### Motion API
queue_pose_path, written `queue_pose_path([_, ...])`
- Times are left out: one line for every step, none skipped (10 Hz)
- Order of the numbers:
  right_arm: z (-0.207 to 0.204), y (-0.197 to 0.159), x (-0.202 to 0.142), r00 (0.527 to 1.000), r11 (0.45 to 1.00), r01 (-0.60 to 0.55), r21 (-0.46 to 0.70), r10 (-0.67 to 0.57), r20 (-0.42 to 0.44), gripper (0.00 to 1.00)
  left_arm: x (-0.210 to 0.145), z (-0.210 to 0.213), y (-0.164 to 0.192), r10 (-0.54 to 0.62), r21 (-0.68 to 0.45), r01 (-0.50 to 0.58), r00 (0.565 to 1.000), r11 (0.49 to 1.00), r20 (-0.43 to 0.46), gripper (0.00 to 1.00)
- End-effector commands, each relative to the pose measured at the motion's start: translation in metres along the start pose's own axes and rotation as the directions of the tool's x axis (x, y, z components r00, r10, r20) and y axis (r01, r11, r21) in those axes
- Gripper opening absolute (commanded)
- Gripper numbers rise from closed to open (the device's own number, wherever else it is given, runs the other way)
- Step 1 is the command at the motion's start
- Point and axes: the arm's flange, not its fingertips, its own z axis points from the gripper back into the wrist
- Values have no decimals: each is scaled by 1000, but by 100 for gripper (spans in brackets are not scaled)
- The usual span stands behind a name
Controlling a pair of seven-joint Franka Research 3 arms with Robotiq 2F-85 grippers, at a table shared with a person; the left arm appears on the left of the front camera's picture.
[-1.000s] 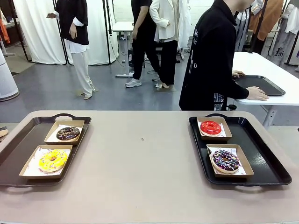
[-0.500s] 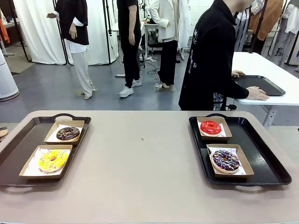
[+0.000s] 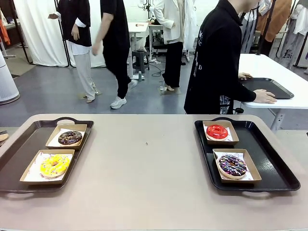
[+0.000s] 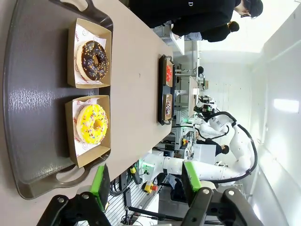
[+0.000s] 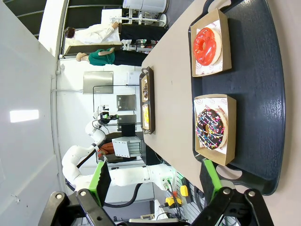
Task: Individually package the donuts and arrange them on the tray.
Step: Place the picked Paper togo box on the Handle tray.
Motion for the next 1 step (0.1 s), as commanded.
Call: queue_pose_path([-1, 1, -4, 1000, 1000, -4, 1, 4, 2, 100, -1, 2, 2, 0, 2, 0, 1000, 1000, -4, 80])
